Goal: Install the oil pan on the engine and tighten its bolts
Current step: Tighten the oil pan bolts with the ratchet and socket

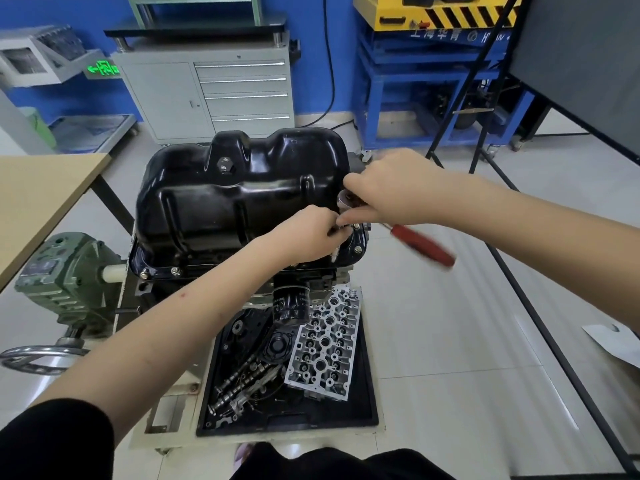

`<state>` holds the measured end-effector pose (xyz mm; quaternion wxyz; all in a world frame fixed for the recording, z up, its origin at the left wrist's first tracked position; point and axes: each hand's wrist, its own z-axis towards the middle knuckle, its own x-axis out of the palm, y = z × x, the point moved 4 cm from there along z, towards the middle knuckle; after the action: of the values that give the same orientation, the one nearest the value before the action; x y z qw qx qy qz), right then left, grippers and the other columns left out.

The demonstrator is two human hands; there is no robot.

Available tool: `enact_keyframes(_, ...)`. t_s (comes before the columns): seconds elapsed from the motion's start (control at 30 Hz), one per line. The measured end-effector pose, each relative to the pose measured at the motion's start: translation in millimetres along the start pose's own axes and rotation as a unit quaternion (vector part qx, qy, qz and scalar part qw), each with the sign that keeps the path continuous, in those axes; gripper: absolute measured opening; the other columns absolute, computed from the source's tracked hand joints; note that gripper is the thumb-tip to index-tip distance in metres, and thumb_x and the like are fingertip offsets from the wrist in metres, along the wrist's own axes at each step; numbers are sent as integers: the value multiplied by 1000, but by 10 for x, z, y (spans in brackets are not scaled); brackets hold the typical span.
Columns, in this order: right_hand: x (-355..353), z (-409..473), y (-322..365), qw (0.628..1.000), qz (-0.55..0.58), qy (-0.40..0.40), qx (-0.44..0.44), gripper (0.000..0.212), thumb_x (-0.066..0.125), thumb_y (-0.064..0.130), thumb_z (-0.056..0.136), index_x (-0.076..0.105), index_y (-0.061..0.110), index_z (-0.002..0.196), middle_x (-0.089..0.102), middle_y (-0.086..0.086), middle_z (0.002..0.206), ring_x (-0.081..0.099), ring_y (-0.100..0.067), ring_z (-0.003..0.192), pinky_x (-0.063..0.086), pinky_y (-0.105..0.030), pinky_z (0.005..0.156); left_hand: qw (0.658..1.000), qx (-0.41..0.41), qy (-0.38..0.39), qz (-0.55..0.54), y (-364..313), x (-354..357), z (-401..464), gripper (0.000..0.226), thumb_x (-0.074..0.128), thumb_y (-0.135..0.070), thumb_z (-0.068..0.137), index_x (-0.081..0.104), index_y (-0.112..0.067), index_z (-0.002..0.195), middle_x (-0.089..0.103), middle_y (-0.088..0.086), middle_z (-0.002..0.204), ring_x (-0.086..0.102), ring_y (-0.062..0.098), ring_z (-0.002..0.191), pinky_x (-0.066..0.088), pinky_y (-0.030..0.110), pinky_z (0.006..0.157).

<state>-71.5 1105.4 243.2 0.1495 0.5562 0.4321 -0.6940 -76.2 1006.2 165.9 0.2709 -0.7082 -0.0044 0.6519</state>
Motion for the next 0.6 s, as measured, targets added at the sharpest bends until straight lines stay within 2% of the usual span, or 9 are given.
enact_keyframes(0.07, 3, 4, 13, 999, 20, 11, 26, 42, 35, 57, 89, 39, 16, 84, 35, 3, 61, 36, -16, 54, 23, -27, 47, 1000, 1, -13, 8, -10, 10, 7, 35, 40, -25, 95, 44, -11, 64, 42, -3, 51, 45, 18, 53, 29, 26, 47)
enact_keyframes(0.1, 11, 4, 20, 1000, 23, 9, 15, 39, 36, 54, 90, 43, 16, 90, 39, 3, 65, 43, -18, 60, 25, -28, 48, 1000, 3, -16, 12, -10, 14, 12, 34, 40, -24, 95, 43, -10, 64, 41, -2, 52, 45, 19, 53, 29, 27, 48)
enact_keyframes(0.13, 20, 1, 21, 1000, 25, 3, -6, 36, 37, 50, 92, 47, 17, 101, 48, 1, 75, 51, -22, 74, 30, -29, 53, 1000, 3, -15, 14, -10, 14, 15, 34, 39, -23, 95, 42, -9, 64, 41, -1, 52, 43, 18, 52, 28, 27, 51)
enact_keyframes(0.2, 41, -11, -4, 998, 17, 2, -57, 35, 39, 41, 95, 44, 20, 123, 56, -1, 104, 49, -23, 102, 37, -35, 72, 1000, 5, -2, 20, -11, 9, 19, 34, 40, -23, 95, 43, -8, 65, 41, -2, 55, 40, 15, 53, 23, 23, 52)
enact_keyframes(0.27, 35, -24, -28, 995, 6, 9, -99, 39, 41, 36, 95, 39, 23, 133, 54, 0, 117, 45, -21, 110, 32, -31, 87, 1000, 6, 12, 24, -7, 7, 22, 35, 41, -24, 95, 43, -9, 64, 43, 0, 59, 41, 17, 58, 22, 24, 54)
enact_keyframes(0.33, 24, -21, -24, 995, 1, -6, -100, 38, 40, 39, 95, 43, 22, 128, 57, -1, 113, 48, -22, 107, 31, -30, 87, 1000, 0, 17, 21, 4, -1, 14, 38, 41, -25, 95, 39, -12, 59, 44, 1, 58, 42, 19, 59, 26, 26, 56)
enact_keyframes(0.4, 23, -6, -27, 999, -2, -8, -49, 40, 37, 49, 92, 50, 15, 109, 61, -4, 93, 54, -27, 91, 37, -34, 75, 1000, -9, 8, -2, 7, -3, -6, 41, 42, -25, 95, 36, -17, 55, 43, -2, 54, 42, 16, 52, 29, 28, 51)
enact_keyframes(0.5, 24, 2, -31, 999, 38, 27, 23, 44, 37, 58, 88, 42, 14, 87, 38, 2, 63, 43, -25, 69, 31, -31, 55, 1000, -9, -8, -18, -20, 13, -22, 41, 40, -25, 96, 39, -16, 56, 44, -4, 51, 44, 15, 50, 33, 26, 50)
enact_keyframes(0.6, 29, -6, -7, 998, 45, 14, -33, 35, 40, 46, 93, 48, 18, 112, 55, -1, 90, 49, -24, 89, 37, -35, 65, 1000, -7, -3, -3, -31, 25, -12, 40, 39, -22, 96, 39, -13, 57, 44, -2, 55, 45, 19, 56, 33, 27, 55)
